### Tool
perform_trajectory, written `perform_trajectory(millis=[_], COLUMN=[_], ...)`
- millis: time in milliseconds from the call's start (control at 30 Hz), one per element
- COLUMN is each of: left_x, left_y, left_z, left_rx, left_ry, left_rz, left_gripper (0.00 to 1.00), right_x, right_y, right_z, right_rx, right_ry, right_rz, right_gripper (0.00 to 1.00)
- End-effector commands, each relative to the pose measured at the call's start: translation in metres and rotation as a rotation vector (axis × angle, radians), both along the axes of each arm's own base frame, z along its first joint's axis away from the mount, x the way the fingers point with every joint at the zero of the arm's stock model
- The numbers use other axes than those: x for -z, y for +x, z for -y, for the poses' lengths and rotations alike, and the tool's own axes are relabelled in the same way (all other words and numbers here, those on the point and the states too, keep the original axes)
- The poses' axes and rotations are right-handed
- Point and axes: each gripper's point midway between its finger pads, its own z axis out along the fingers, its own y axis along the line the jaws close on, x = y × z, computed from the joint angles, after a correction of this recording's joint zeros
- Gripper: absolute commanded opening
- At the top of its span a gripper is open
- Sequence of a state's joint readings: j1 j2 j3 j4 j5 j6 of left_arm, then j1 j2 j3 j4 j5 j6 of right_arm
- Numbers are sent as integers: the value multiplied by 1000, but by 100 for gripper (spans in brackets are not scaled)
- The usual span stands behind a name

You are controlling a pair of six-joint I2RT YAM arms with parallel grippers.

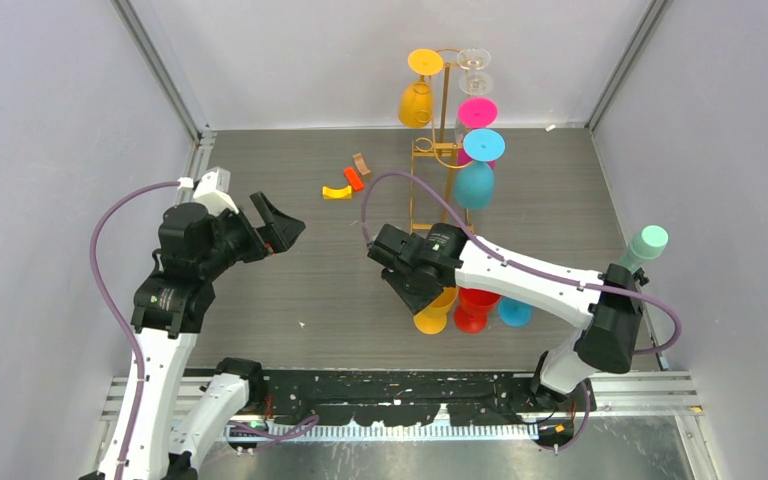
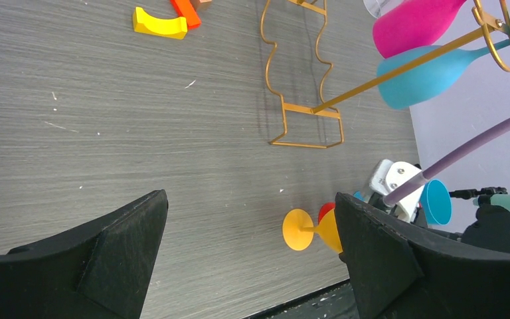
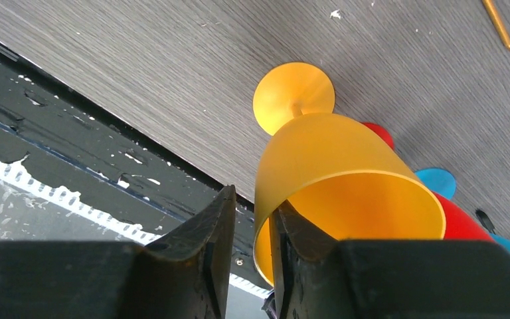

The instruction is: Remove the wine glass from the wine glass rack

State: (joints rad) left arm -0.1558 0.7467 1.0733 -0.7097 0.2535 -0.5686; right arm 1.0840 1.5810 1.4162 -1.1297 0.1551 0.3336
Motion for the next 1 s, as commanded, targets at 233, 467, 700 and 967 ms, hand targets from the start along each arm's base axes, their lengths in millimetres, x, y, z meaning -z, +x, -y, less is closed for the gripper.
perform_trajectory(millis=[233,467,700,967], left_x=[-27,-36,-64,-113], left_y=[4,17,54,102], left_z=[-2,5,-3,29], left_rx=[-7,17,-71,37], left_ry=[3,-21,-44,-184], left_rz=[93,130,282,363], left_gripper=[100,100,100,100], right_x=[-52,-103,-162,-218], right_y=[19,27,52,87], right_z=[-5,-7,11,66], right_rx=[32,92,309,572], right_ry=[129,322,587,721], right_rz=[160,276,397,585], right_gripper=[41,57,58,58])
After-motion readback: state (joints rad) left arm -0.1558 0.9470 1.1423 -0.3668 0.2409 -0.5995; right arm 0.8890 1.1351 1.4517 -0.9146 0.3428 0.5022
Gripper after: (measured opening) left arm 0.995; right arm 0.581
